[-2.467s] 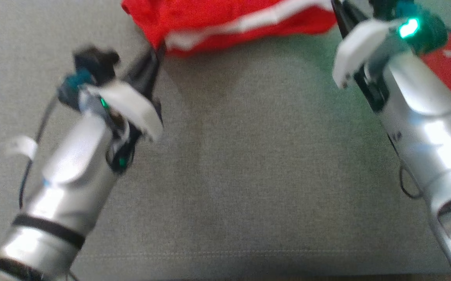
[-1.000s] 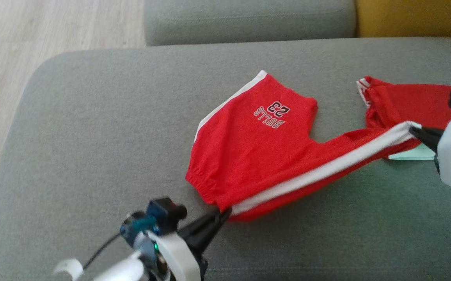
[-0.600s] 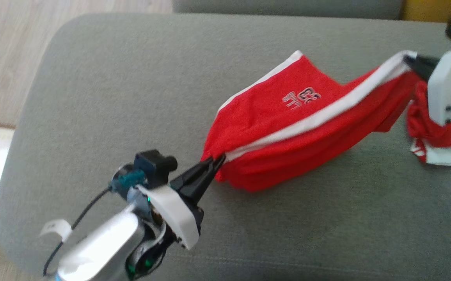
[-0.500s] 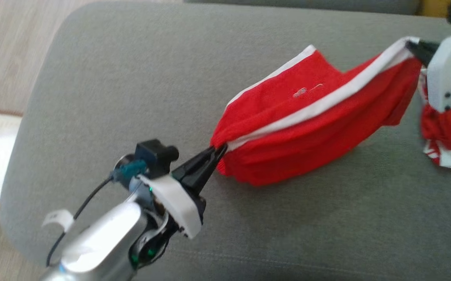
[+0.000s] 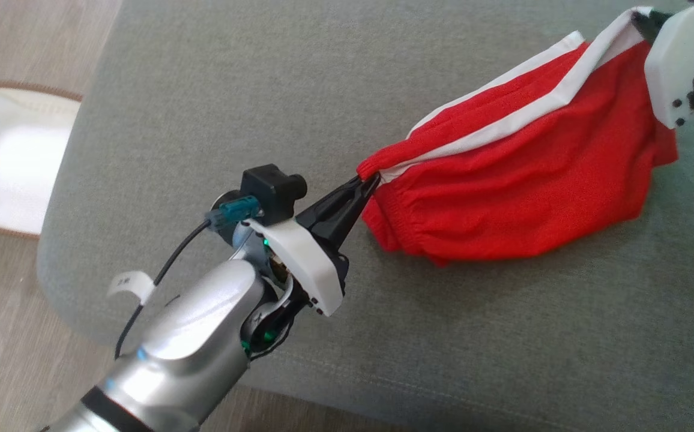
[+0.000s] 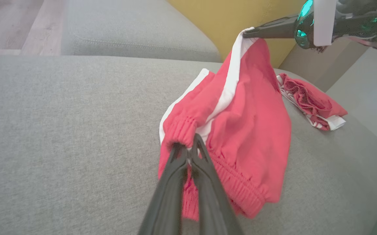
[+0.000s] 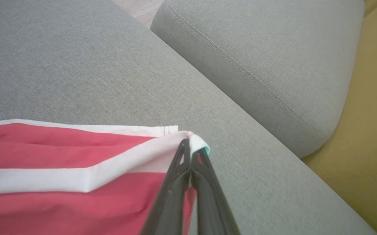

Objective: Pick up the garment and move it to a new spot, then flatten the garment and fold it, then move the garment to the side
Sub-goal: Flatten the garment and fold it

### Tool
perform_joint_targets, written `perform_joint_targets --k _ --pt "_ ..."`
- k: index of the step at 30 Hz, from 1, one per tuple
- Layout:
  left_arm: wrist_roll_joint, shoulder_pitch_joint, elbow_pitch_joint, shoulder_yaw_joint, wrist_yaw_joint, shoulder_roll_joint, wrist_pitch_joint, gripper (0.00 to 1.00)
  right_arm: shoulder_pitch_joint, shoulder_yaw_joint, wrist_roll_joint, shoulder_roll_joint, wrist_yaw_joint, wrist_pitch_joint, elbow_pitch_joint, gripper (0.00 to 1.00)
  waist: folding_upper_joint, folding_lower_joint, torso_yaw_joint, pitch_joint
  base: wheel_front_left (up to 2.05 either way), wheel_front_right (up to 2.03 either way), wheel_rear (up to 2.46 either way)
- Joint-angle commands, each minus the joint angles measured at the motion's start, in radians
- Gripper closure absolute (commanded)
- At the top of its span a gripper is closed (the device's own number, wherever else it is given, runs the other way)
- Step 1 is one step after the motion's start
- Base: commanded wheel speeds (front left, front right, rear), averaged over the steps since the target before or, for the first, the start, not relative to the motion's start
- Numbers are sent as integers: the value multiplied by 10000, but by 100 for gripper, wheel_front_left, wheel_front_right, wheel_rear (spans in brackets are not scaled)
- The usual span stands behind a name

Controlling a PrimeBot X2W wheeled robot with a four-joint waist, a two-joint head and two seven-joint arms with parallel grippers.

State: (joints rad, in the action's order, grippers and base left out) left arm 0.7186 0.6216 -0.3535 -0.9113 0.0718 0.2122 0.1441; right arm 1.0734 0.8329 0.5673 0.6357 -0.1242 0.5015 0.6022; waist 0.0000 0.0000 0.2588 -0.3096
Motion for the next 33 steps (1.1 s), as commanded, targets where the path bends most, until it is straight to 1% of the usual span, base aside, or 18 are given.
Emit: perform_joint_targets --k 1,10,11,12,13,17,22,23,29,33 --pt "11 497 47 316 86 75 138 100 301 59 -75 30 -65 -213 -7 100 0 0 224 -228 0 0 0" --pt "-8 879 -1014 152 263 -372 451 100 905 939 -5 -217 -65 -923 1216 100 0 0 447 -570 0 0 0" --pt "-4 917 -1123 144 276 -408 477 71 968 1032 -32 -239 -65 -1020 1357 6 0 0 454 -596 0 0 0" --pt "-23 958 -1231 157 261 -438 527 11 1024 1119 -69 -274 -65 -1148 1481 0 0 0 454 -615 0 0 0" --pt "-74 1003 -1335 165 226 -460 590 0 1071 1159 -72 -320 -65 -1309 1606 0 0 0 442 -622 0 0 0" --pt "-125 1052 -1695 213 201 -511 766 0 1162 1012 62 -585 -65 -2189 2135 0 0 0 303 -519 0 0 0" --pt "-120 953 -1930 471 42 -325 956 0 1109 714 325 -940 -65 -3448 2518 0 0 0 -71 -143 0 0 0" --pt "-64 852 -1897 698 -104 -212 1027 0 1009 539 556 -1097 -65 -3965 2534 0 0 0 -267 76 0 0 0" --pt "109 462 -1315 1702 -666 96 1154 0 498 -173 1160 -1461 -65 -5591 2430 0 0 0 -793 766 0 0 0" --pt "89 1 -374 2882 -1126 172 1171 0 -124 -534 1383 -1745 -65 -6549 2182 0 0 0 -1144 1204 0 0 0"
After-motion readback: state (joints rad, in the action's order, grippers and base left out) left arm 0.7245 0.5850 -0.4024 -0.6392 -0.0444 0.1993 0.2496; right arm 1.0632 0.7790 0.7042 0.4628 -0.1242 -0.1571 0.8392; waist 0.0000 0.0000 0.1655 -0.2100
